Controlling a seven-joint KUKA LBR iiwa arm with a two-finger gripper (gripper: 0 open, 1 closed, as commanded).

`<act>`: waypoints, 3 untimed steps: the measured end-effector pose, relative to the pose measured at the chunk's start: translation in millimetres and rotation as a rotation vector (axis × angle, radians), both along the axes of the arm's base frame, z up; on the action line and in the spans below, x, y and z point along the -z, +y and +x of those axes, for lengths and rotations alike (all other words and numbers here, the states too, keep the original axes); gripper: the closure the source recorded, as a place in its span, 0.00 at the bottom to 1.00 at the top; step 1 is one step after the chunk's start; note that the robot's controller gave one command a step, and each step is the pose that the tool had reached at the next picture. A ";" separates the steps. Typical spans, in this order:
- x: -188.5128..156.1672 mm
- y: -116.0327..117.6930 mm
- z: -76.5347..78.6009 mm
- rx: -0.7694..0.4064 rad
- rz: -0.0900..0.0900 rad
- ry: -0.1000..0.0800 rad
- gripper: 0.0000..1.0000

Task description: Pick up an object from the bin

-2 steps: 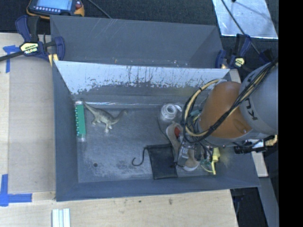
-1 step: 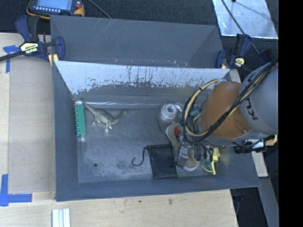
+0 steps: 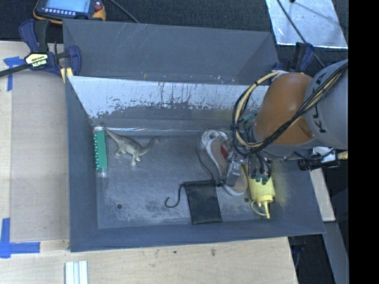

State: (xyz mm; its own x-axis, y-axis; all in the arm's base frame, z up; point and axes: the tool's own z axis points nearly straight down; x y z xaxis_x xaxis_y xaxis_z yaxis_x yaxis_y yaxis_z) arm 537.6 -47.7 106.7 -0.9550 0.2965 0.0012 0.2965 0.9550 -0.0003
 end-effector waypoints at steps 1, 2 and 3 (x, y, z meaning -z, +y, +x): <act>-11.8 6.2 6.5 0.004 -0.001 -0.007 1.00; -64.7 4.9 14.1 -0.026 0.000 0.003 1.00; -104.8 3.5 30.0 -0.047 -0.001 -0.006 1.00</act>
Offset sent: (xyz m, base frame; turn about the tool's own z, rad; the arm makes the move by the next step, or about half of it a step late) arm 0.0346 0.0033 0.1438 -0.0730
